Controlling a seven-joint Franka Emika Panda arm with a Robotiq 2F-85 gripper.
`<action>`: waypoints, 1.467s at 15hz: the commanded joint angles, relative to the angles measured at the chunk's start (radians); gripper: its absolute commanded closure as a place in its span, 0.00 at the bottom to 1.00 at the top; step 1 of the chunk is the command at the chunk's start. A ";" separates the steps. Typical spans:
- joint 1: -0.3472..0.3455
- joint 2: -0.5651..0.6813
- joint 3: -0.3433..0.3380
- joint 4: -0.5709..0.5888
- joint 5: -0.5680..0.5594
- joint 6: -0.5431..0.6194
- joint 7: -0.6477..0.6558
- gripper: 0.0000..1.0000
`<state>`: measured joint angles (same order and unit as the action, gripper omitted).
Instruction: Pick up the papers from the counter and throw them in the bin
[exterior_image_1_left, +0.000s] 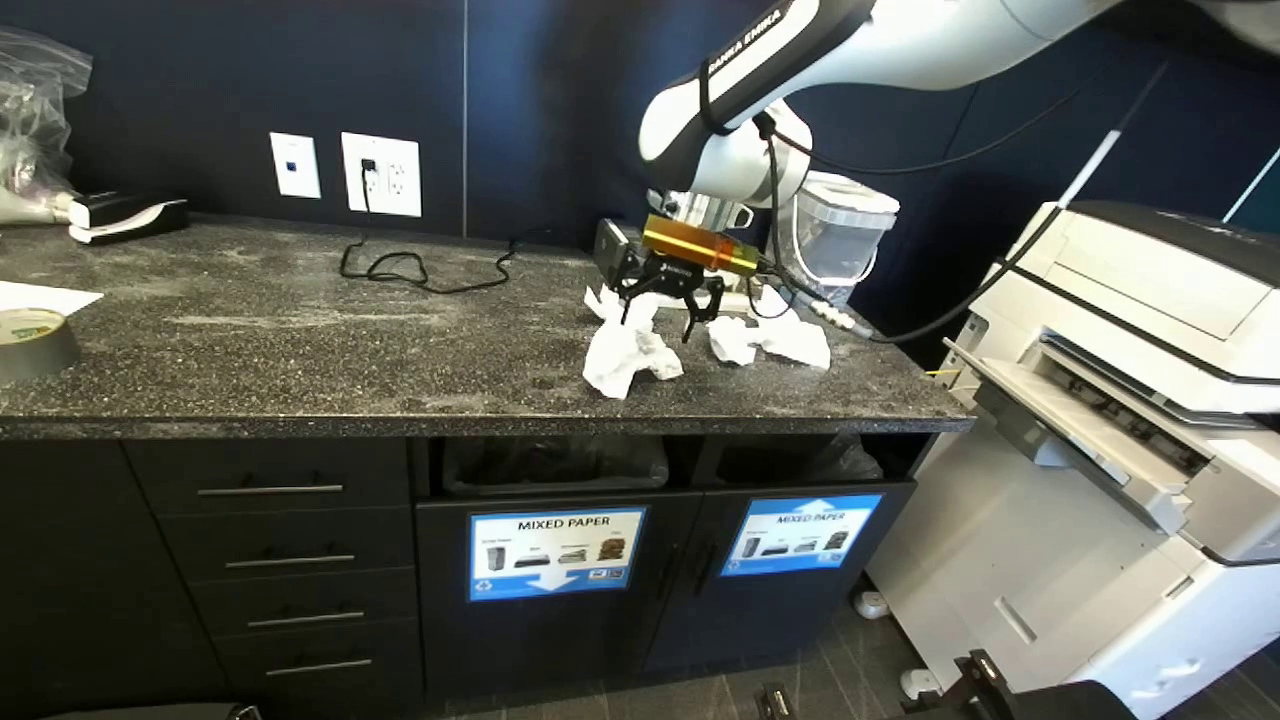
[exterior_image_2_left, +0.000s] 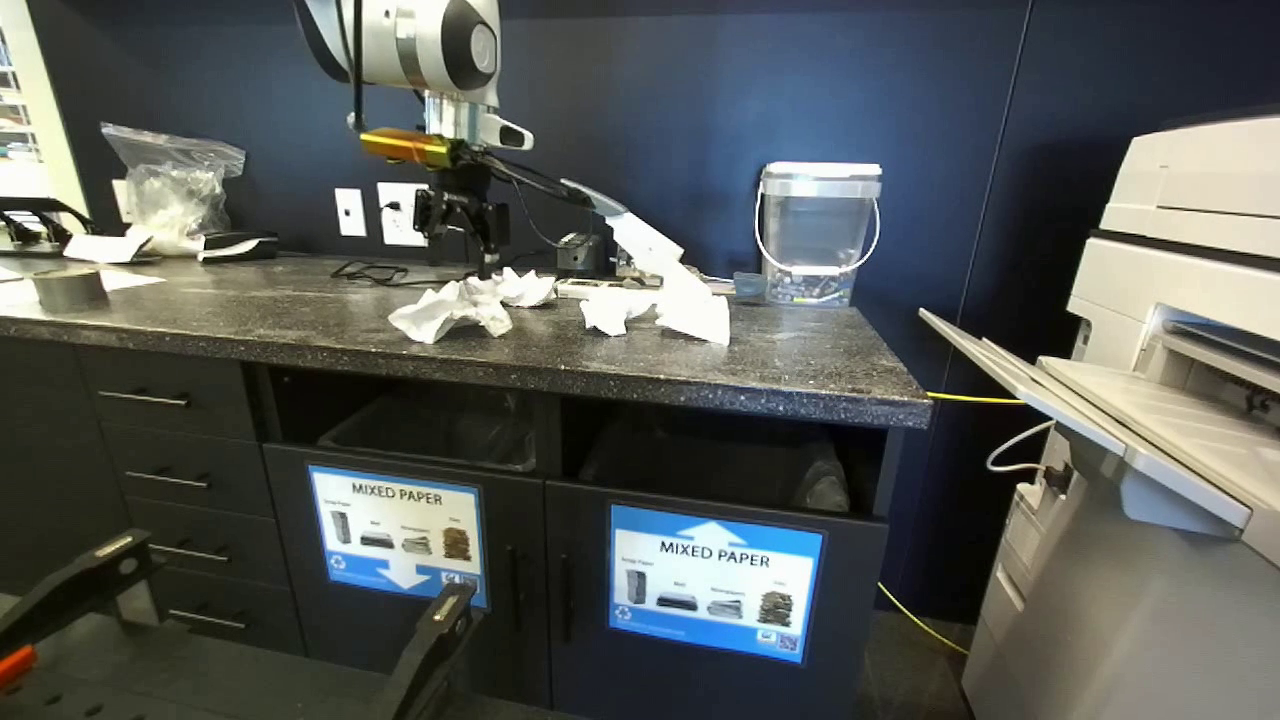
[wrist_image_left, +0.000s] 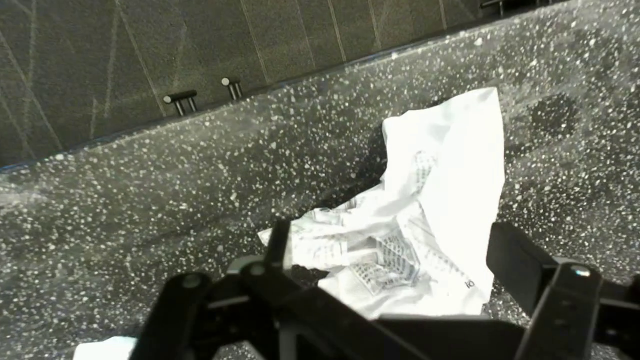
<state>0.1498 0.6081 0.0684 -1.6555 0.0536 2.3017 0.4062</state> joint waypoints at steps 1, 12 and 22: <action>0.022 0.115 -0.022 0.150 0.011 -0.008 -0.001 0.00; 0.065 0.258 -0.055 0.299 -0.011 -0.025 0.002 0.00; 0.102 0.217 -0.123 0.322 -0.093 -0.043 0.023 0.00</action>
<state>0.2277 0.8403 -0.0190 -1.3669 0.0011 2.2907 0.4064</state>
